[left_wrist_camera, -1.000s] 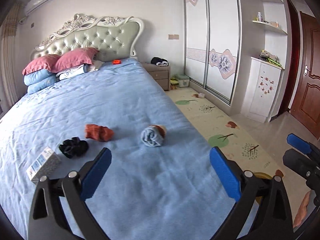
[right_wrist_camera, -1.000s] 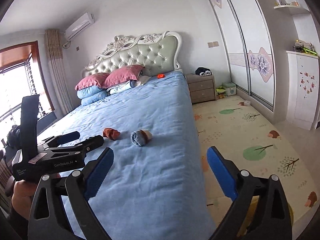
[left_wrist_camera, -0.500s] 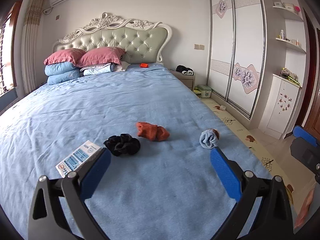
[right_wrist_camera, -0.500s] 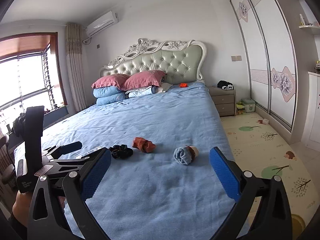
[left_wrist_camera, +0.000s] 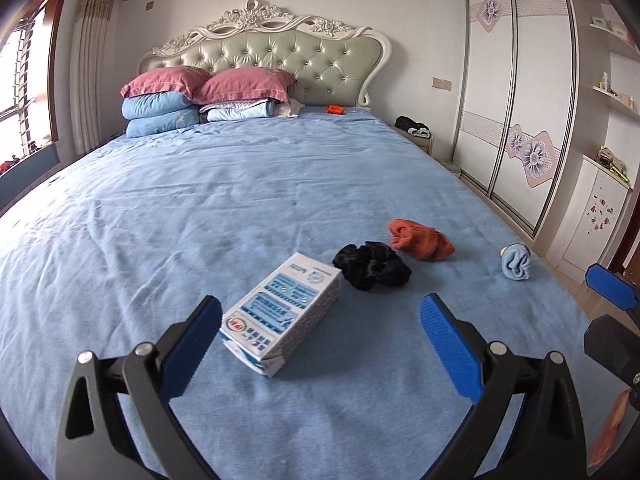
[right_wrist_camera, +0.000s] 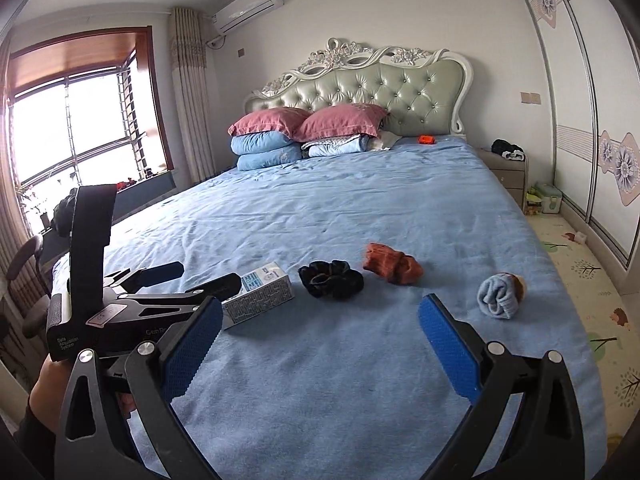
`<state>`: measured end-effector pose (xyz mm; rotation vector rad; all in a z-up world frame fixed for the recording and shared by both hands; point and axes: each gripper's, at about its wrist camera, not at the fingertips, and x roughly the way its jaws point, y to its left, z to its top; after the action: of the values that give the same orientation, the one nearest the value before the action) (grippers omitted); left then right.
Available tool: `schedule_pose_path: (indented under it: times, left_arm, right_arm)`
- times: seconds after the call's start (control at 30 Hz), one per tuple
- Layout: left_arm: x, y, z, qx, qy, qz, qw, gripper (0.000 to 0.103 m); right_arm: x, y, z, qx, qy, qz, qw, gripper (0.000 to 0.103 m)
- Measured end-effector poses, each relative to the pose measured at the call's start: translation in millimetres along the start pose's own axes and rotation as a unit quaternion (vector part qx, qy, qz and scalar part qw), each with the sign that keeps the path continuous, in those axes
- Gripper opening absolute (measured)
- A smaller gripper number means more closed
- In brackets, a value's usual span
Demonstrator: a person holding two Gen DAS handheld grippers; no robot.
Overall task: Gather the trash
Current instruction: 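Grasp the white milk carton with the left gripper and lift it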
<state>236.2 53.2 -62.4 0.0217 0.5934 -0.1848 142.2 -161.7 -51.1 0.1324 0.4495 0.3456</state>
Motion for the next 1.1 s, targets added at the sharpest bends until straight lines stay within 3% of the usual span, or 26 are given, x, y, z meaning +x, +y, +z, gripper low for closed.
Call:
schedule_pose_path:
  times: [0.27, 0.47, 0.73, 0.8, 0.83, 0.87, 1.1]
  left_arm:
    - [27, 34, -5, 0.003, 0.044, -0.022, 0.9988, 0.099]
    - [48, 33, -6, 0.051, 0.067, -0.037, 0.9958, 0.099]
    - [88, 41, -7, 0.058, 0.111, -0.049, 0.9909, 0.099]
    - [94, 36, -8, 0.065, 0.123, -0.062, 0.9884, 0.09]
    - [97, 34, -9, 0.068, 0.132, -0.065, 0.9868, 0.074]
    - [102, 31, -11, 0.07, 0.144, -0.065, 0.9849, 0.067]
    - [96, 33, -10, 0.054, 0.137, -0.067, 0.9869, 0.055]
  right_arm:
    - [29, 19, 4, -0.001, 0.016, -0.004, 1.0, 0.095]
    - [44, 15, 5, 0.017, 0.024, -0.005, 1.0, 0.095]
    - [63, 19, 4, 0.013, 0.043, -0.009, 0.999, 0.095]
    - [69, 19, 4, 0.011, 0.051, -0.011, 0.999, 0.095]
    - [71, 19, 3, 0.012, 0.054, -0.01, 0.998, 0.095]
    - [73, 19, 2, 0.013, 0.057, -0.009, 0.998, 0.095]
    - [82, 13, 4, 0.022, 0.071, -0.002, 0.997, 0.095]
